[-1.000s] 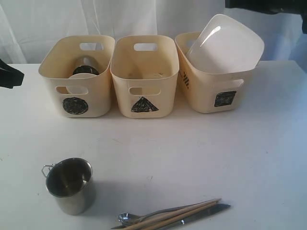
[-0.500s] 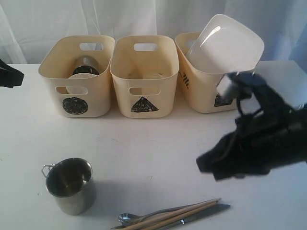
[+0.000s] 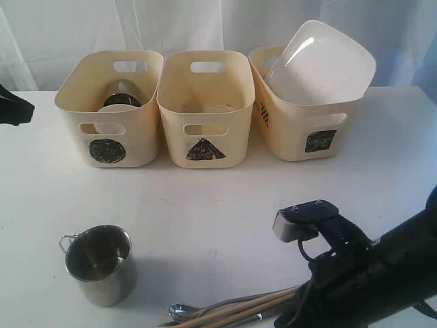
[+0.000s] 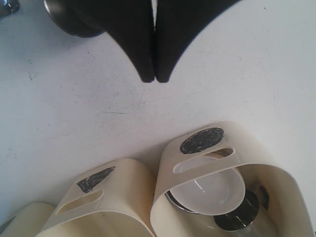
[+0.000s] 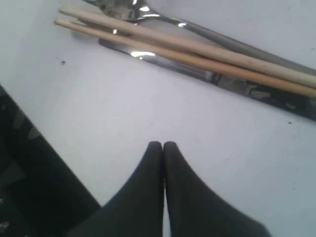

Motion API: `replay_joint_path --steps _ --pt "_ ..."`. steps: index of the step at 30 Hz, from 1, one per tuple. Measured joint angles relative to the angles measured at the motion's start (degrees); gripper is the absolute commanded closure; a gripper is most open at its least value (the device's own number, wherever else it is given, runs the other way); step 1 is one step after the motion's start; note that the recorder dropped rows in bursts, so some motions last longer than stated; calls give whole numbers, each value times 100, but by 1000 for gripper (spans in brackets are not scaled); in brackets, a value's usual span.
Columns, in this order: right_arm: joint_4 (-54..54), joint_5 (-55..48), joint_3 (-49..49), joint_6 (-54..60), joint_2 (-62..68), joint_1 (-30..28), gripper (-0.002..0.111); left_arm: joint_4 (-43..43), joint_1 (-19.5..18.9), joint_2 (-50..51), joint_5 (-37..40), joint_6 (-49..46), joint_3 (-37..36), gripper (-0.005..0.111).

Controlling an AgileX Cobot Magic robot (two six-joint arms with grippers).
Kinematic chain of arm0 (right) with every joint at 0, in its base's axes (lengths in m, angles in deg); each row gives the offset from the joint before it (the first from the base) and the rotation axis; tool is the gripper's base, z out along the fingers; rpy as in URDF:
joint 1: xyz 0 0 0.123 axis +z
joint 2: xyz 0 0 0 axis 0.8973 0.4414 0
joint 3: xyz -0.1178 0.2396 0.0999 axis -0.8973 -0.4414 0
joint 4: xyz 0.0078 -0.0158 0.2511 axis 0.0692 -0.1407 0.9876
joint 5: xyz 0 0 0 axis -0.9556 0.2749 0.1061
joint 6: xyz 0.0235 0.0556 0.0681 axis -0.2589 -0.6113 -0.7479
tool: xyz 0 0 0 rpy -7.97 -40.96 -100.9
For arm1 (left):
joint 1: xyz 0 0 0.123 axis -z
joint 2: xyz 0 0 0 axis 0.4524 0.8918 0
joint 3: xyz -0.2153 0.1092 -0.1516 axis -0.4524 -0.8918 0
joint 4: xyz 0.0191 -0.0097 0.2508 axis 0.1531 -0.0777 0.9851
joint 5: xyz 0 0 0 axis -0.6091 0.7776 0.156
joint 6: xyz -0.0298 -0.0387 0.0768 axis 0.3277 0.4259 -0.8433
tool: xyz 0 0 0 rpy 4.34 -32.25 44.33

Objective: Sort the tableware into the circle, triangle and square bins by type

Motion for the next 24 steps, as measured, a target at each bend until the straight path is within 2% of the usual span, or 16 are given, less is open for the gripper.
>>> replay_joint_path --steps 5,16,24 --pt "0 606 0 0 490 92 108 0 0 35 0 0 0 107" --pt "83 1073 10 0 1348 92 108 0 0 48 0 0 0 107" --pt "278 1277 62 0 1518 96 108 0 0 48 0 0 0 107"
